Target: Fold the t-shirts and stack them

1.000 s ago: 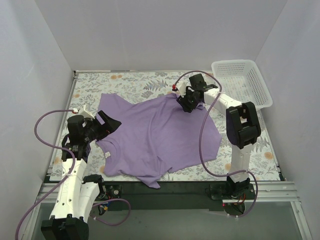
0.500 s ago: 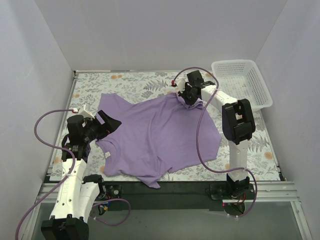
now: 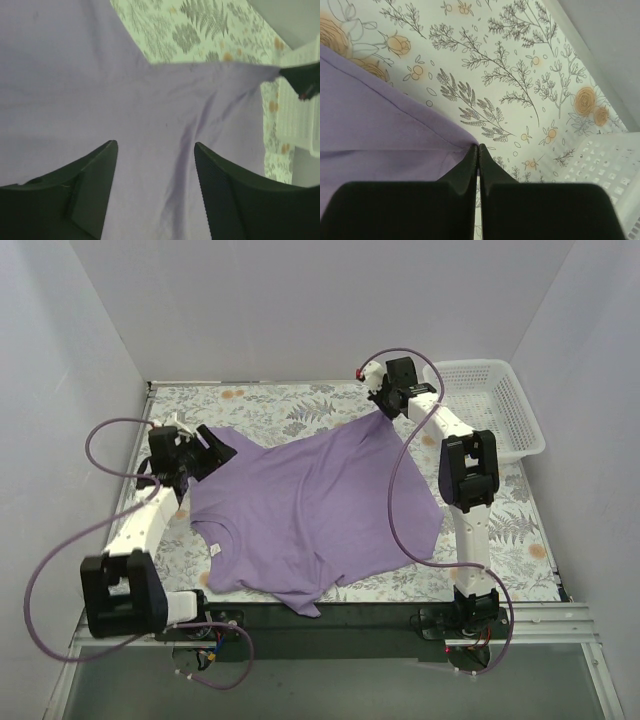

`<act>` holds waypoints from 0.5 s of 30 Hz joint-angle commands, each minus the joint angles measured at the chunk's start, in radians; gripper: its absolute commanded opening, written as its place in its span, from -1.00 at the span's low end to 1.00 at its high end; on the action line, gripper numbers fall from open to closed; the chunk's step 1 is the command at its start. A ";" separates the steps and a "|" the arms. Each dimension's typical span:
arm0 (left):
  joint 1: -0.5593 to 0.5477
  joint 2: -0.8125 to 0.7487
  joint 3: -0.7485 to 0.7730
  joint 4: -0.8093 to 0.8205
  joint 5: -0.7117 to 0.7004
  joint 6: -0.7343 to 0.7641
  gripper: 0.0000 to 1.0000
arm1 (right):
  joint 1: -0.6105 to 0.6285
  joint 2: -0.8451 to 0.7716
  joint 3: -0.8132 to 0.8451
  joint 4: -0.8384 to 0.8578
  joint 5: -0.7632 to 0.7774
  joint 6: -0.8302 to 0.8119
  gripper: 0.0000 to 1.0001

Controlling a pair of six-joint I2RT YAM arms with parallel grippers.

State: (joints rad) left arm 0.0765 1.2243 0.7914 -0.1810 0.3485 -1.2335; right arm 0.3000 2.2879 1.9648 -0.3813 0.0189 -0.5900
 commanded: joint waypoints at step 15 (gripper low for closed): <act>0.020 0.868 0.733 -0.037 -0.336 0.239 -0.19 | -0.038 0.010 0.059 0.048 -0.139 0.010 -0.97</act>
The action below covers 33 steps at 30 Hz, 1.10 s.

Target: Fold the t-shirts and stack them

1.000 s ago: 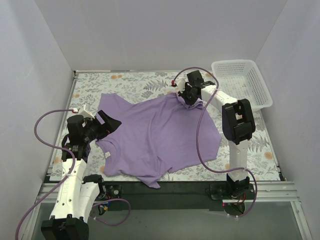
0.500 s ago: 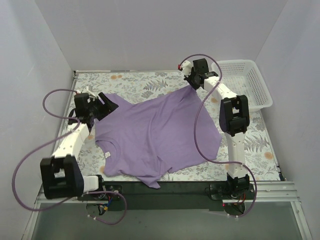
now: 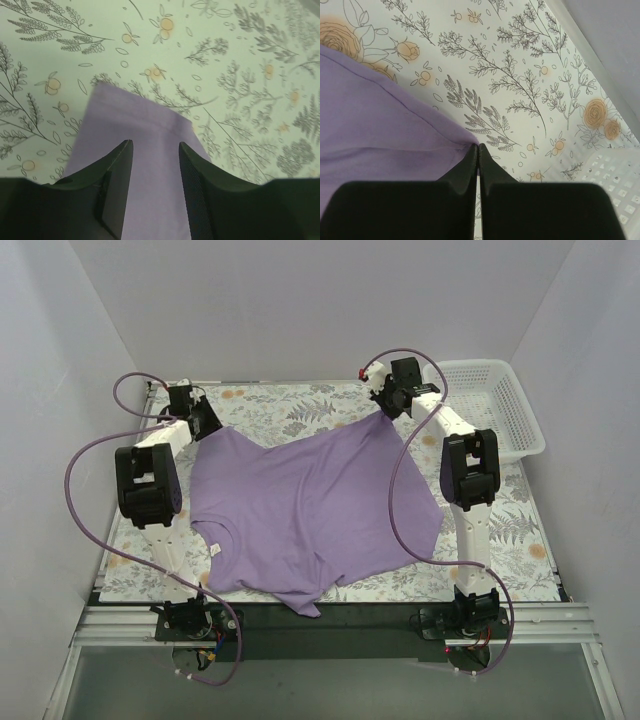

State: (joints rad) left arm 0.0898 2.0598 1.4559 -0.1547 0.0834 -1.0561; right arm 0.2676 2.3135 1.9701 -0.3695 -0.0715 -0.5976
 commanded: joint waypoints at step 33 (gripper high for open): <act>0.034 0.310 0.411 -0.282 0.018 0.266 -0.52 | -0.021 -0.054 -0.014 0.034 -0.102 0.035 -0.97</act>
State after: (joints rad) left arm 0.1207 2.3493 1.8431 -0.3595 0.0460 -0.8070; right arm 0.2497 2.3127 1.9648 -0.3630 -0.1608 -0.5751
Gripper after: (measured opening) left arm 0.267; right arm 0.021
